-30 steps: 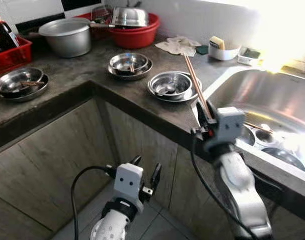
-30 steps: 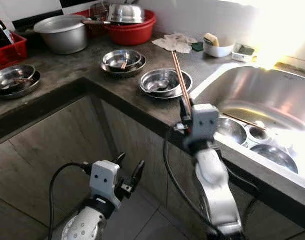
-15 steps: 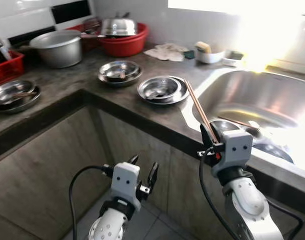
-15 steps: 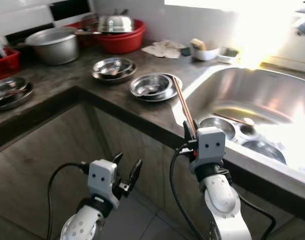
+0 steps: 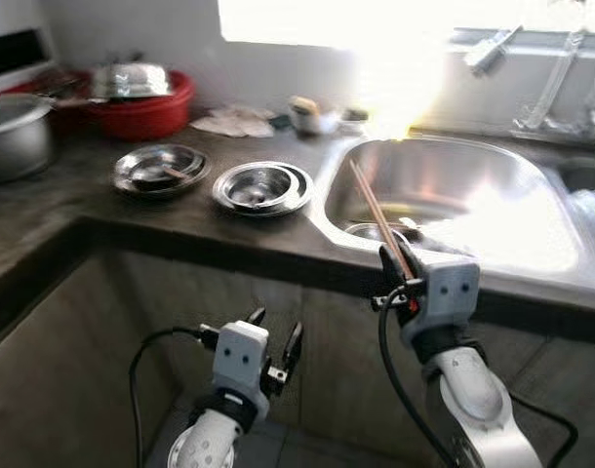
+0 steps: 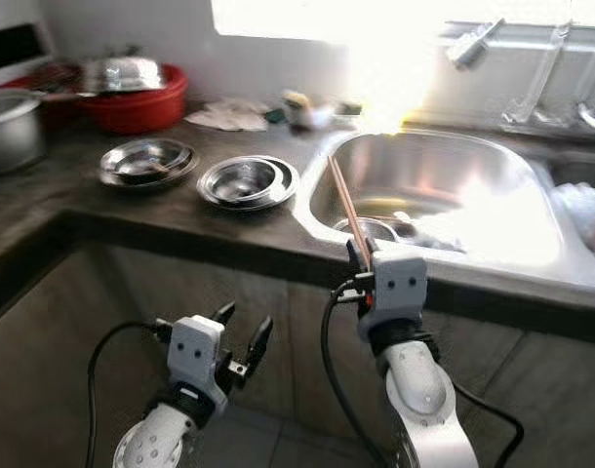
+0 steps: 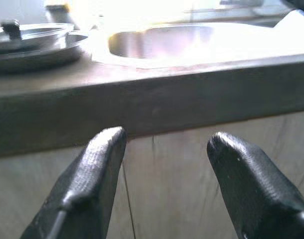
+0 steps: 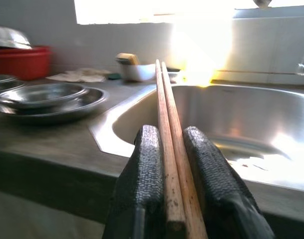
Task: Kitchen organization
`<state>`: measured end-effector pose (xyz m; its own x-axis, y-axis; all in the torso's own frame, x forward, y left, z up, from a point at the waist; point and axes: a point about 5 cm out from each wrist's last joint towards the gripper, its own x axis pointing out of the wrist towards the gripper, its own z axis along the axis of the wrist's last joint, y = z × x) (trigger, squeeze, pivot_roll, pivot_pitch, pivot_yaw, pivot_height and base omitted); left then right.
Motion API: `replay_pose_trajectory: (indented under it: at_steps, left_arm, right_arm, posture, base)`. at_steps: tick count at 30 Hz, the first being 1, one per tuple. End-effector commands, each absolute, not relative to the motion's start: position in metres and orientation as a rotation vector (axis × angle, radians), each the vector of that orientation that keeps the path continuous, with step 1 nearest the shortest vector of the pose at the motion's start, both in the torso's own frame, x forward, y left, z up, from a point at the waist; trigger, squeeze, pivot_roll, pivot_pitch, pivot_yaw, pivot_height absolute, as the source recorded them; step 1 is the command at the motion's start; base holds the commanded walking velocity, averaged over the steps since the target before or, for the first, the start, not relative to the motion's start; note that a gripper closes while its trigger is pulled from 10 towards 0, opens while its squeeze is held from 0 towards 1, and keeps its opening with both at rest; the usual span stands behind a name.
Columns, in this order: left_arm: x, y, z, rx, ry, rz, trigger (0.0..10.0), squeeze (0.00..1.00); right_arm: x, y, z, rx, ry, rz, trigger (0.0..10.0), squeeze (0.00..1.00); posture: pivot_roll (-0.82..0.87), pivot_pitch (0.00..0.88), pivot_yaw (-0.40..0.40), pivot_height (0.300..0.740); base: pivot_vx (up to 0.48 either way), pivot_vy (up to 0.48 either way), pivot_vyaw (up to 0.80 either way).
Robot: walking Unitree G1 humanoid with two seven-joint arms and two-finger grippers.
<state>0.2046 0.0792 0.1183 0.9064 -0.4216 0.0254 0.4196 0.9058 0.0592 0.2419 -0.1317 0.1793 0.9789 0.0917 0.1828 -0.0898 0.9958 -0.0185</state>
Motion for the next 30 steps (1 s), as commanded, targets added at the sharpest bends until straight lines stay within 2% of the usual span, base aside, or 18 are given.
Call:
replay_pose_trajectory:
  at_steps: [1,3,4,5,6,7,15,24,27,30]
  left_arm:
    - [0.205,0.083,0.117,0.086,-0.031,-0.429,10.0,0.00]
    - [0.205,0.083,0.117,0.084,-0.032,-0.428,10.0,0.00]
    - [0.206,0.084,0.117,0.076,-0.028,-0.417,10.0,0.00]
    - [0.206,0.085,0.116,0.065,-0.025,-0.409,10.0,0.00]
    - [0.206,0.085,0.116,0.057,-0.023,-0.403,10.0,0.00]
    - [0.206,0.085,0.116,0.056,-0.022,-0.401,10.0,0.00]
    - [0.205,0.084,0.116,0.103,-0.030,-0.417,10.0,0.00]
    - [0.204,0.081,0.115,0.074,-0.044,-0.441,10.0,0.00]
    - [0.204,0.081,0.110,0.163,-0.044,-0.440,10.0,0.00]
    - [0.204,0.080,0.115,0.178,-0.049,-0.441,10.0,0.00]
  right_arm:
    - [0.242,-0.125,0.187,0.002,-0.214,0.115,0.0,0.00]
    - [0.242,-0.125,0.188,-0.006,-0.218,0.112,0.0,0.00]
    - [0.243,-0.124,0.188,-0.026,-0.223,0.119,1.8,0.00]
    - [0.243,-0.124,0.188,-0.032,-0.222,0.122,5.4,0.00]
    - [0.243,-0.124,0.188,-0.036,-0.220,0.124,5.4,0.00]
    - [0.244,-0.124,0.188,-0.033,-0.217,0.123,10.0,0.00]
    - [0.248,-0.125,0.189,-0.033,-0.213,0.124,10.0,0.00]
    - [0.254,-0.129,0.197,-0.034,-0.239,0.130,10.0,0.00]
    - [0.256,-0.128,0.199,-0.024,-0.241,0.152,10.0,0.00]
    - [0.260,-0.128,0.206,-0.007,-0.252,0.189,10.0,0.00]
  posture:
    - [0.01,0.054,0.021,0.740]
    - [0.01,0.052,0.021,0.740]
    - [0.01,0.050,0.019,0.740]
    - [0.01,0.049,0.021,0.740]
    - [0.01,0.049,0.022,0.740]
    - [0.01,0.048,0.021,0.740]
    - [0.01,0.041,0.015,0.740]
    - [0.00,0.032,0.015,0.740]
    - [0.00,0.032,0.017,0.740]
    - [0.00,0.035,0.017,0.740]
  base:
    - [0.247,-0.240,-0.80]
    - [0.324,-0.349,-0.61]
    - [0.244,-0.240,0.00]
    - [0.000,0.000,0.00]
    - [0.000,0.000,0.00]
    - [0.000,0.000,0.00]
    - [0.000,0.000,0.00]
    - [0.322,-0.352,0.00]
    - [0.340,-0.335,0.00]
    - [0.360,-0.312,0.00]
